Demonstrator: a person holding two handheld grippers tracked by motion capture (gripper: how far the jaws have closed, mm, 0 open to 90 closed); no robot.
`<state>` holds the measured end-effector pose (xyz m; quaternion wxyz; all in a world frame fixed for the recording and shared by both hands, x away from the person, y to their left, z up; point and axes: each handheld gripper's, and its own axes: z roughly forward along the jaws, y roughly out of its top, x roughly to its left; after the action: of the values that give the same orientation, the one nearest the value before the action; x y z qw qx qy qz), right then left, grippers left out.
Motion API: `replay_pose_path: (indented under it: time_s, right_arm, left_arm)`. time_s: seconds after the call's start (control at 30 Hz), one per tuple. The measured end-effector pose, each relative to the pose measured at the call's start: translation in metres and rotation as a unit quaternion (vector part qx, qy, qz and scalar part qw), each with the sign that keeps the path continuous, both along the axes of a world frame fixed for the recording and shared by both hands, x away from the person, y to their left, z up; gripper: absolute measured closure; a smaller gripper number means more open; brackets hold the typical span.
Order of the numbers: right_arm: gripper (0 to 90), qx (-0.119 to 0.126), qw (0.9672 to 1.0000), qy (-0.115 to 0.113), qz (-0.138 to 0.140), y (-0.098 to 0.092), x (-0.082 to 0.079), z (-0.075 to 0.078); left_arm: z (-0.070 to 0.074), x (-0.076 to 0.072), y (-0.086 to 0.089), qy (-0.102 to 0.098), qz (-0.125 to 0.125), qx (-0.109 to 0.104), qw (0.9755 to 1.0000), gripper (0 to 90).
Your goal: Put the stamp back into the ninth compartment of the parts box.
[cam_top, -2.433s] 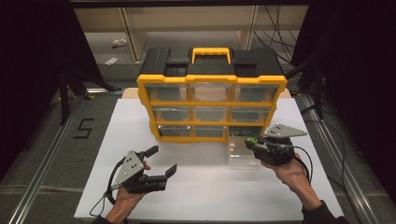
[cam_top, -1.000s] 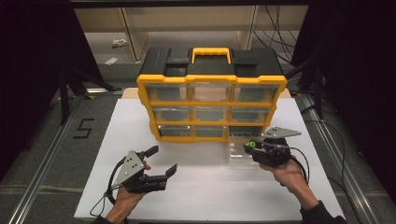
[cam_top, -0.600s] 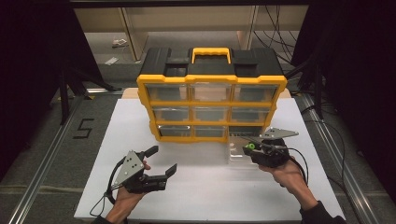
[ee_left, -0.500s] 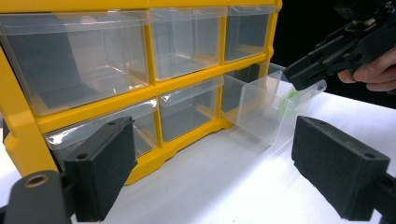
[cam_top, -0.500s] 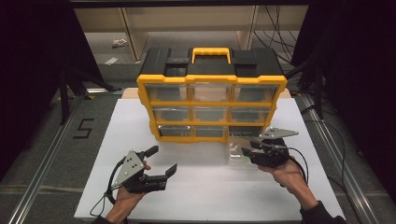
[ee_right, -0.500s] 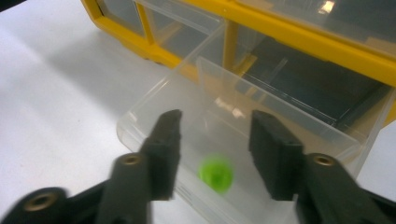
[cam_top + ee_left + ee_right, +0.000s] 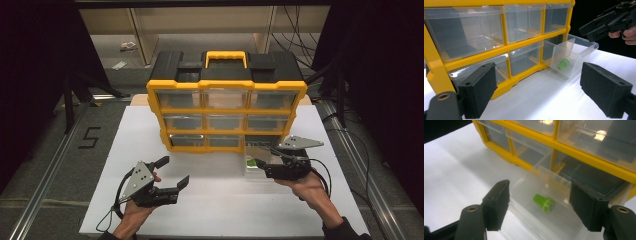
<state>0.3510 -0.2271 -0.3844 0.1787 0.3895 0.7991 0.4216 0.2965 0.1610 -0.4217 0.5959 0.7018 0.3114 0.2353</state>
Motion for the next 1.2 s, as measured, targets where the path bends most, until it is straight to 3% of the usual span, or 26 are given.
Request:
replay_pose_path:
  time_s: [0.57,1.2]
  right_arm:
    - [23.6,0.040,0.9988,-0.026,-0.004,0.007,-0.023,0.003]
    - [22.1,0.063,0.9975,-0.030,-0.008,0.009,-0.039,-0.008]
  left_arm:
    - [0.000,0.000,0.000,-0.001,0.001,0.000,1.0000,13.5]
    - [0.000,0.000,0.001,0.001,0.003,0.000,1.0000,13.4]
